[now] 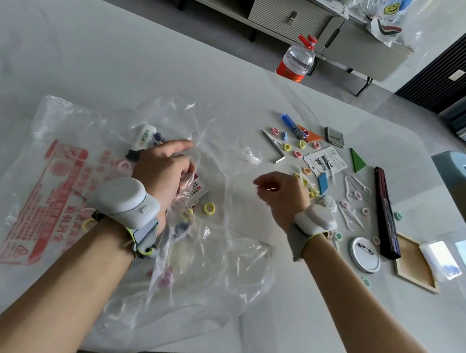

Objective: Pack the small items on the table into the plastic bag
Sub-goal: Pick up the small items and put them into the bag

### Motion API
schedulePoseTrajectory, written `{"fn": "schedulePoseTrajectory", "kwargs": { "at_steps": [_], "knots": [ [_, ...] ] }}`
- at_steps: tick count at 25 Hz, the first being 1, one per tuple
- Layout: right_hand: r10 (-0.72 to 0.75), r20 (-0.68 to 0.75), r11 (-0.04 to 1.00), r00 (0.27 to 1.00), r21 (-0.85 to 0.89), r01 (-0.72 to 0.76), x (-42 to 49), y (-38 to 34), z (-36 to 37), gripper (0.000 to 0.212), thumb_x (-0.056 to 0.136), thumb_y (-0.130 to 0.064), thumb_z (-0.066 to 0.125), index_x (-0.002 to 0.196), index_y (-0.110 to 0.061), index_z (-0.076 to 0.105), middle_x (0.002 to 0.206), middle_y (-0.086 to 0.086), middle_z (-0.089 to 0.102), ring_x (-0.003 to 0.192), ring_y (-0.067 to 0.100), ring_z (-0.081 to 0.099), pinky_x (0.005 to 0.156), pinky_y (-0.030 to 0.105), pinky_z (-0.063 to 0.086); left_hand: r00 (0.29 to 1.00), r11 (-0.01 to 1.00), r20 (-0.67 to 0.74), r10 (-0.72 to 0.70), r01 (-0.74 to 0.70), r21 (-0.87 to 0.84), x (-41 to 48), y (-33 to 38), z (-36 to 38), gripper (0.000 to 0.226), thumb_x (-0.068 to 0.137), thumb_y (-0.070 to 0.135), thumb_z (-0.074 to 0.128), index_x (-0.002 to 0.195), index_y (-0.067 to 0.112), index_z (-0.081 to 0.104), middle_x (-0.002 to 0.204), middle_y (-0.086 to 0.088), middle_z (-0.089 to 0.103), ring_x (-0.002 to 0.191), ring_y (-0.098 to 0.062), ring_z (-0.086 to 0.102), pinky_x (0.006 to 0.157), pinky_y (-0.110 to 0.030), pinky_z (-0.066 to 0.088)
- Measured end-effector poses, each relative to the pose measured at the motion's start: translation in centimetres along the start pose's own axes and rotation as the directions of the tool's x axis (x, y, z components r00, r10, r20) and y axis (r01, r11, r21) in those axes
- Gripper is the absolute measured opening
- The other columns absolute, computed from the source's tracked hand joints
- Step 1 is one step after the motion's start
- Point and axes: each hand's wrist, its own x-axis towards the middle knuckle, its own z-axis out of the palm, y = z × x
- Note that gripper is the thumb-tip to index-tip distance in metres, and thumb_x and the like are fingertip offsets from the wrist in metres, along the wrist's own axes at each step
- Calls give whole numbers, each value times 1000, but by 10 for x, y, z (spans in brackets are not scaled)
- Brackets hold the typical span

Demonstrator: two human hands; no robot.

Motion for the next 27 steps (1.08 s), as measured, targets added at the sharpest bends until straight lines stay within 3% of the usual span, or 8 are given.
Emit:
{"fn": "schedulePoseTrajectory", "kwargs": {
  "at_steps": [3,6,10,14,18,22,24,27],
  "knots": [
    [-29,-111,929,993,-370,-14,18,29,-28,21,80,-21,70,101,-17,70,100,1,66,91,18,59,76,25,42,1000,1000,7,-15,16,-20,-1,1,0,46,79,-10,41,110,15,65,39,9,47,33,-5,31,37,-15,26],
    [66,-71,859,995,-504,-93,32,47,-33,18,84,-24,67,98,-14,68,106,9,66,99,28,59,80,32,46,1000,999,15,-27,27,-23,0,1,0,48,80,-10,40,116,10,63,38,9,47,32,-4,30,36,-15,24],
    [2,-19,845,1000,-534,-12,36,51,-32,8,85,-20,65,89,-14,67,102,10,65,99,29,58,81,35,49,1000,999,18,-26,26,-20,0,0,0,49,80,-9,40,119,9,63,39,9,46,33,-5,30,36,-15,24],
    [44,-106,914,993,-397,-83,33,56,-54,8,82,-15,68,90,-13,67,94,9,68,86,26,60,73,28,45,1000,1000,20,-22,22,-11,-1,0,1,49,80,-9,40,119,10,63,39,9,45,33,-6,29,36,-14,22],
    [125,7,873,992,-475,-107,22,69,-60,21,81,-20,72,101,-17,66,91,7,66,83,28,64,77,34,53,999,1000,31,-17,17,-10,-4,1,2,50,81,-10,39,121,9,61,38,9,46,32,-4,29,35,-15,23],
    [98,52,867,994,-495,-59,24,65,-55,22,81,-26,73,100,-23,64,94,8,67,80,28,63,69,31,50,1000,1000,13,-12,12,5,-4,2,2,49,81,-9,40,121,8,63,38,10,47,32,-3,30,36,-15,26],
    [91,126,854,988,-520,-12,29,59,-55,29,78,-32,75,102,-20,63,97,4,65,84,24,59,67,27,46,1000,1000,10,-21,21,-3,-4,1,2,49,81,-9,40,121,8,63,38,10,47,32,-3,31,36,-15,26],
    [43,199,825,979,-560,77,36,51,-54,42,73,-38,78,105,-13,65,105,6,64,100,24,55,79,27,41,1000,1000,2,-21,20,8,-3,1,3,49,80,-8,41,119,10,64,40,10,47,33,-5,31,37,-16,26]
  ]
}}
